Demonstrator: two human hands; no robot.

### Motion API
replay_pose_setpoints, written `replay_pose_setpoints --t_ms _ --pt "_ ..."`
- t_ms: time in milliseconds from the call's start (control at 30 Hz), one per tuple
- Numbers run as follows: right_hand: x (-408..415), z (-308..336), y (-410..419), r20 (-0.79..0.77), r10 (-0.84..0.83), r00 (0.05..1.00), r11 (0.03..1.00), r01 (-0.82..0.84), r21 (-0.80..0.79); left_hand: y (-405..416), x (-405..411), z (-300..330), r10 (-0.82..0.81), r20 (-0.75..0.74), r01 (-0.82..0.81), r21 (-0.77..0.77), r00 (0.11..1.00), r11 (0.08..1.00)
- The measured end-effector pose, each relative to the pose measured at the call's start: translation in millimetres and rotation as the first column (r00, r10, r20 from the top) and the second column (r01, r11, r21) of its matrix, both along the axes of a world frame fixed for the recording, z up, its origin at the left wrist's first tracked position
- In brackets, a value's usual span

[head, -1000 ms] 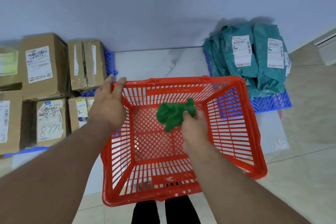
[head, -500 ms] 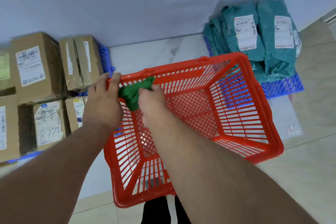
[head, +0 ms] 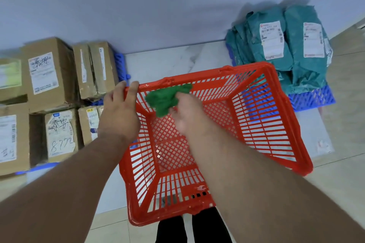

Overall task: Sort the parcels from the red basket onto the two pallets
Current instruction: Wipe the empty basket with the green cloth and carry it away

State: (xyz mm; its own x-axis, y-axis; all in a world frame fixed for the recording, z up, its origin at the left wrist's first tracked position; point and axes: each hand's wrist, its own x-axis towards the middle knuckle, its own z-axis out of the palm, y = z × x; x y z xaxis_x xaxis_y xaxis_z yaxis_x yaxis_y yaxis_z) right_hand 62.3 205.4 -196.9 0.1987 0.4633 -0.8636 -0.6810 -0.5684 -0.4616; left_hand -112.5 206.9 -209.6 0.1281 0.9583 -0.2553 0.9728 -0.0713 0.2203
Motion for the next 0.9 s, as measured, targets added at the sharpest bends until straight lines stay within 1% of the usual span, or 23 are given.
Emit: replay_pose_setpoints --t_ms 33,67,100,133,167,200,233,267,300,333,367,400,433,467,500,533,600,633,700,733,767,833,900 --pt "-17 -2 -4 -0.074 0.101 0.992 0.995 -0.099 0.021 0 -2 -3 -0.001 0.032 0.000 0.008 0.999 1.000" --pt "-29 -1 -7 -0.066 0.175 0.982 0.983 -0.171 0.061 2 -3 -2 -0.015 0.049 0.015 0.016 0.999 1.000" --pt "-33 -1 -11 -0.006 0.231 0.973 0.971 -0.230 0.071 3 -6 -3 -0.016 0.121 0.012 0.032 0.993 0.999" --pt "-28 5 -13 0.092 0.259 0.962 0.961 -0.266 0.073 4 -9 -3 0.000 0.216 -0.007 0.032 0.976 0.999" --pt "-17 8 -15 0.217 0.240 0.946 0.961 -0.263 0.082 3 -11 -4 0.046 0.312 -0.055 0.021 0.949 0.998" --pt "-6 16 -20 0.368 0.189 0.910 0.966 -0.239 0.096 2 -13 -3 0.105 0.397 -0.111 -0.008 0.912 0.994" --pt "4 24 -23 0.533 0.129 0.836 0.961 -0.238 0.140 0 -14 -2 0.165 0.446 -0.169 -0.032 0.880 0.985" --pt "12 31 -25 0.677 0.094 0.730 0.944 -0.281 0.172 -2 -13 -3 0.213 0.476 -0.218 -0.046 0.853 0.975" --pt "17 40 -26 0.807 0.099 0.582 0.905 -0.389 0.170 -2 -12 -4 0.247 0.486 -0.257 -0.048 0.838 0.965" --pt "17 46 -21 0.909 0.126 0.397 0.838 -0.533 0.116 -3 -11 -7 0.260 0.488 -0.282 -0.031 0.833 0.959" --pt "14 48 -14 0.971 0.150 0.187 0.739 -0.674 0.016 -2 -11 -8 0.266 0.488 -0.294 -0.019 0.831 0.955" --pt "7 46 -7 0.984 0.178 -0.024 0.609 -0.783 -0.129 -2 -11 -11 0.265 0.493 -0.298 -0.013 0.829 0.954" --pt "-4 45 -1 0.958 0.199 -0.206 0.462 -0.842 -0.277 -2 -11 -11 0.269 0.499 -0.303 -0.012 0.824 0.953" --pt "-17 41 3 0.908 0.215 -0.360 0.335 -0.846 -0.415 -2 -12 -13 0.271 0.503 -0.305 -0.015 0.821 0.952" --pt "-28 38 6 0.856 0.205 -0.474 0.248 -0.821 -0.514 -2 -12 -15 0.277 0.504 -0.310 -0.019 0.818 0.951" --pt "-36 34 9 0.817 0.188 -0.546 0.198 -0.793 -0.576 -1 -13 -16 0.278 0.510 -0.309 -0.025 0.814 0.951" --pt "-46 27 15 0.775 0.087 -0.626 0.143 -0.762 -0.631 3 -14 -18 0.240 0.533 -0.278 -0.008 0.812 0.961" --pt "-49 25 16 0.753 0.030 -0.658 0.100 -0.747 -0.657 4 -14 -19 0.207 0.546 -0.251 0.005 0.811 0.968" --pt "-47 25 19 0.708 -0.042 -0.705 0.024 -0.709 -0.705 3 -13 -18 0.186 0.549 -0.236 0.020 0.815 0.972" --pt "-40 26 19 0.693 -0.058 -0.719 0.009 -0.694 -0.720 2 -13 -16 0.205 0.542 -0.254 0.016 0.815 0.967" --pt "-28 28 18 0.684 -0.058 -0.727 0.006 -0.685 -0.728 1 -12 -15 0.235 0.532 -0.280 0.005 0.814 0.960" --pt "4 32 13 0.676 -0.028 -0.736 0.032 -0.677 -0.736 -1 -10 -13 0.288 0.513 -0.318 -0.030 0.809 0.947" --pt "36 36 7 0.672 0.000 -0.740 0.057 -0.671 -0.739 -3 -6 -11 0.297 0.518 -0.313 -0.058 0.802 0.948"
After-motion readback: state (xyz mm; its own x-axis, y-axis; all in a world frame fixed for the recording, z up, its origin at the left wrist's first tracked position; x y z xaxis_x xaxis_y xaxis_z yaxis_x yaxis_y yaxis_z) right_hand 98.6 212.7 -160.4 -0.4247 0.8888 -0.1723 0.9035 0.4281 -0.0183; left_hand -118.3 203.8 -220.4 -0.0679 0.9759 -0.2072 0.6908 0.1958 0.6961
